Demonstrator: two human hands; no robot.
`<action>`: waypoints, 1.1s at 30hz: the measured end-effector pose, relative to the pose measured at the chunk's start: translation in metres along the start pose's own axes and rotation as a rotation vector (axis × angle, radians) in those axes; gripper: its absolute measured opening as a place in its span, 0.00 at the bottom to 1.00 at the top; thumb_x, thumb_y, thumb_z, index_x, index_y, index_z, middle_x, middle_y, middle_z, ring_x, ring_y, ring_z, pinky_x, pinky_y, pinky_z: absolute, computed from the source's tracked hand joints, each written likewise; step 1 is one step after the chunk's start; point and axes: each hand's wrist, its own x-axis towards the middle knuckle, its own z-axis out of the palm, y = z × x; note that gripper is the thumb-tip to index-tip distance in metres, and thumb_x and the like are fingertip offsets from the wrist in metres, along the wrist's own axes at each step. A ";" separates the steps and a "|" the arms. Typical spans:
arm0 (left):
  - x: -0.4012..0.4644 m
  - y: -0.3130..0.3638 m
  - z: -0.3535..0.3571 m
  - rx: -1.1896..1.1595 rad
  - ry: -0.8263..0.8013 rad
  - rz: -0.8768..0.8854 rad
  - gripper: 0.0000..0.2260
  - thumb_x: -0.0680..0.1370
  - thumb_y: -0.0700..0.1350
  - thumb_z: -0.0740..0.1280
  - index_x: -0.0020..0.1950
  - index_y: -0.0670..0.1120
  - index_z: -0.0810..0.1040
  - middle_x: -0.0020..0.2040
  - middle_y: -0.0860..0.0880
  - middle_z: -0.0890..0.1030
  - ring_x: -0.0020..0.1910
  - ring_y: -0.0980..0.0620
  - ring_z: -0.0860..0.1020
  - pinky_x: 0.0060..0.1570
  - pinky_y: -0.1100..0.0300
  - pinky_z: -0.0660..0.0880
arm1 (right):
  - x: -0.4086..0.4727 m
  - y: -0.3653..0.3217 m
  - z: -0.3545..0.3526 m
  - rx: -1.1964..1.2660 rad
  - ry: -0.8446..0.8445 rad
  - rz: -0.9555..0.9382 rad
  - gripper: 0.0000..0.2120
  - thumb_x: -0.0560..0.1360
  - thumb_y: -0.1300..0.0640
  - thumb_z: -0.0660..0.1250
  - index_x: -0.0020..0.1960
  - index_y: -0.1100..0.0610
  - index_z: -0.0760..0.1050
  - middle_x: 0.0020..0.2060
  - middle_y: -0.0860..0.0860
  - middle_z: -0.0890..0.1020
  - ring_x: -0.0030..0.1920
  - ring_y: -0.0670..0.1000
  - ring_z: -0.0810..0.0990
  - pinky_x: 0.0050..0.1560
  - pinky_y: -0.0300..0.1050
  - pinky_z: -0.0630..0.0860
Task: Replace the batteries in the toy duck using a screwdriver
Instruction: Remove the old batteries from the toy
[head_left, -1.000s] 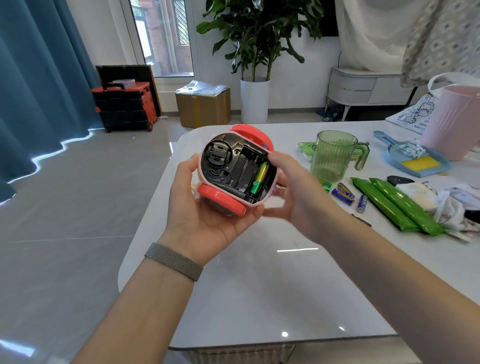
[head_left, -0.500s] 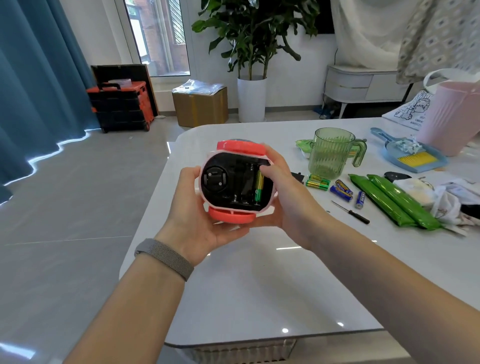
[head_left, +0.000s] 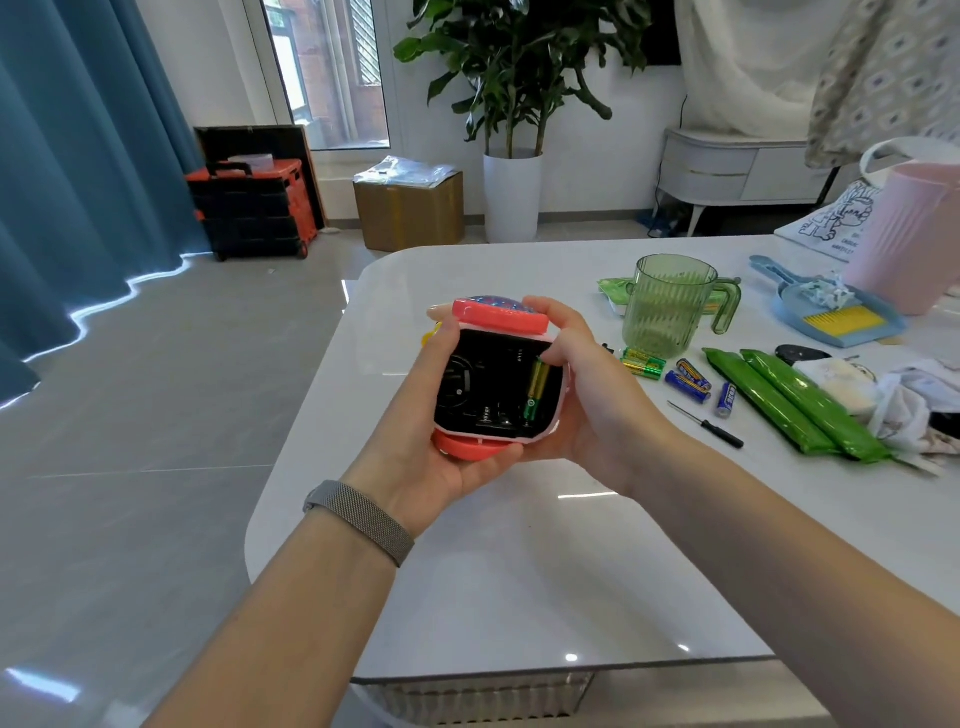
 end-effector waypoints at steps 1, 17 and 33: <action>0.000 0.000 0.000 -0.031 0.000 -0.009 0.20 0.74 0.63 0.65 0.58 0.53 0.80 0.55 0.43 0.84 0.54 0.41 0.82 0.33 0.55 0.81 | -0.001 -0.001 0.000 -0.020 -0.011 -0.007 0.23 0.76 0.59 0.52 0.63 0.36 0.69 0.59 0.52 0.76 0.59 0.59 0.77 0.42 0.63 0.81; 0.007 0.010 -0.010 -0.297 -0.038 -0.083 0.27 0.71 0.65 0.67 0.64 0.51 0.78 0.62 0.39 0.79 0.59 0.37 0.78 0.31 0.55 0.81 | 0.012 0.028 -0.018 -0.926 0.103 -0.825 0.22 0.77 0.53 0.67 0.69 0.46 0.66 0.65 0.43 0.72 0.65 0.44 0.71 0.59 0.53 0.77; 0.008 0.006 -0.012 -0.267 -0.033 -0.080 0.27 0.71 0.65 0.67 0.63 0.51 0.79 0.62 0.40 0.80 0.60 0.39 0.78 0.32 0.56 0.80 | 0.016 0.024 -0.022 -1.112 0.223 -1.143 0.20 0.70 0.53 0.72 0.59 0.60 0.77 0.55 0.56 0.74 0.57 0.55 0.73 0.58 0.38 0.70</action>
